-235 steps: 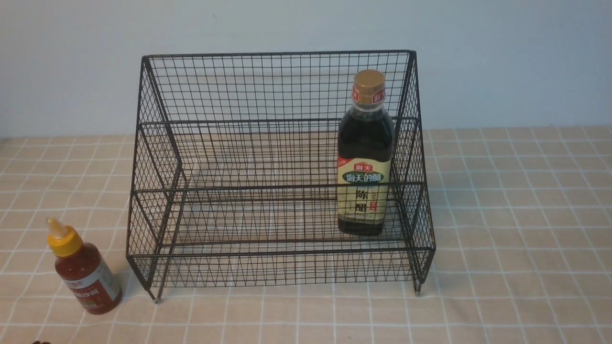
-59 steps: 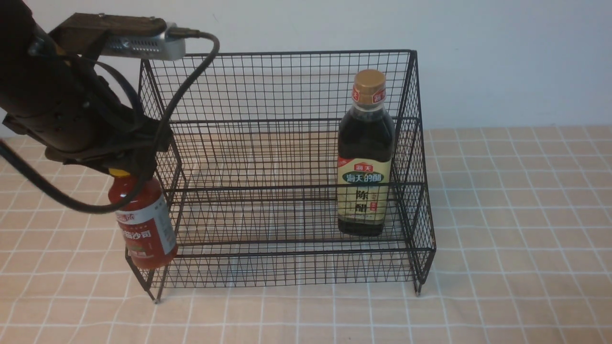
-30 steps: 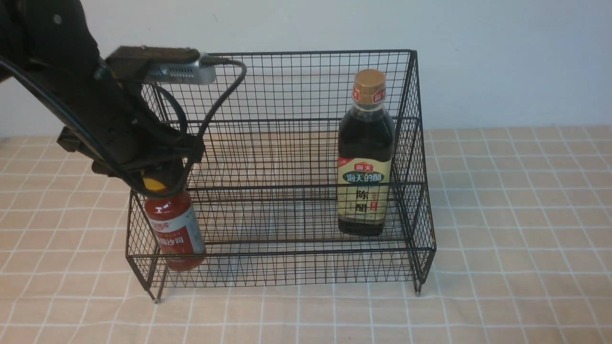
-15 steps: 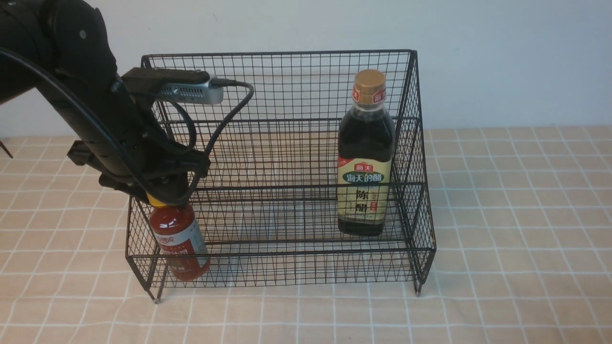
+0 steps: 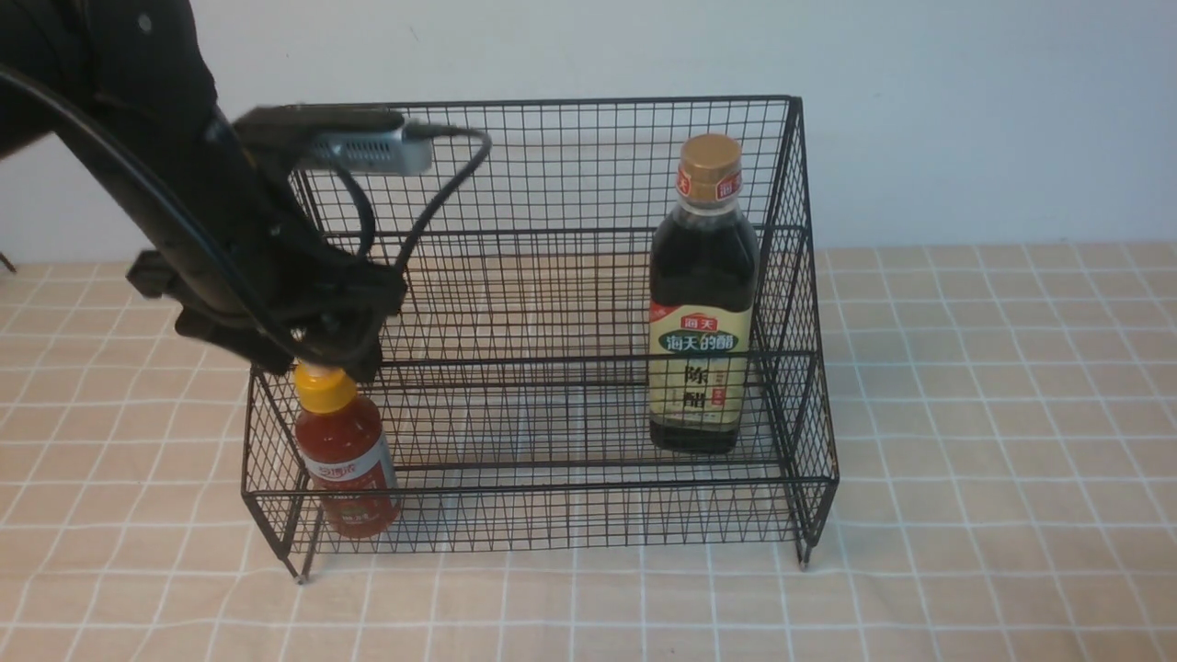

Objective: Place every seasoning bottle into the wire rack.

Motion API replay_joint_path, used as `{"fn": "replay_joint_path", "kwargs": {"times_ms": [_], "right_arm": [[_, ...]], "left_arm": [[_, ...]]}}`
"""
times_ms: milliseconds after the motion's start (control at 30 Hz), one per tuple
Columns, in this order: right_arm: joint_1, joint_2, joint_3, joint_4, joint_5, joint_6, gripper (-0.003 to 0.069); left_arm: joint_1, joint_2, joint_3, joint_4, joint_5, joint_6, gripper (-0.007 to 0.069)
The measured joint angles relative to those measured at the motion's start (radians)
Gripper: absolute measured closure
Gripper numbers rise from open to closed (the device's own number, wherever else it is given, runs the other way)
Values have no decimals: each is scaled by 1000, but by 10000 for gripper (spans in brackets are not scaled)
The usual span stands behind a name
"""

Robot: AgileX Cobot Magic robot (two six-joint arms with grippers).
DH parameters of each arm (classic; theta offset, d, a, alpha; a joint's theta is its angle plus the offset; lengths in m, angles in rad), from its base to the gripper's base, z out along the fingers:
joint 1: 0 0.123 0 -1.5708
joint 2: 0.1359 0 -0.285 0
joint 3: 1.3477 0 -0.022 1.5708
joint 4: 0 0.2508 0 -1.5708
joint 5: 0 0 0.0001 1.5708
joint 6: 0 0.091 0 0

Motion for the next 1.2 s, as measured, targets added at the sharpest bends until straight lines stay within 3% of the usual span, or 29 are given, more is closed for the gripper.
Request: {"fn": "replay_joint_path", "kwargs": {"times_ms": [233,300,400,500,800,1200], "right_arm": [[0,0,0,0,0,1,672],[0,0,0,0,0,3,672],[0,0,0,0,0,3,672],[0,0,0,0,0,3,672],[0,0,0,0,0,3,672],[0,0,0,0,1,3,672]], "left_arm": [[0,-145,-108,0,10,10,378],[0,-270,-110,0,20,24,517],[0,-404,-74,-7,18,42,602],[0,-537,10,-20,-38,77,624],[0,-1119,533,-28,-392,126,631],[0,-1644,933,-35,-492,134,631]]}}
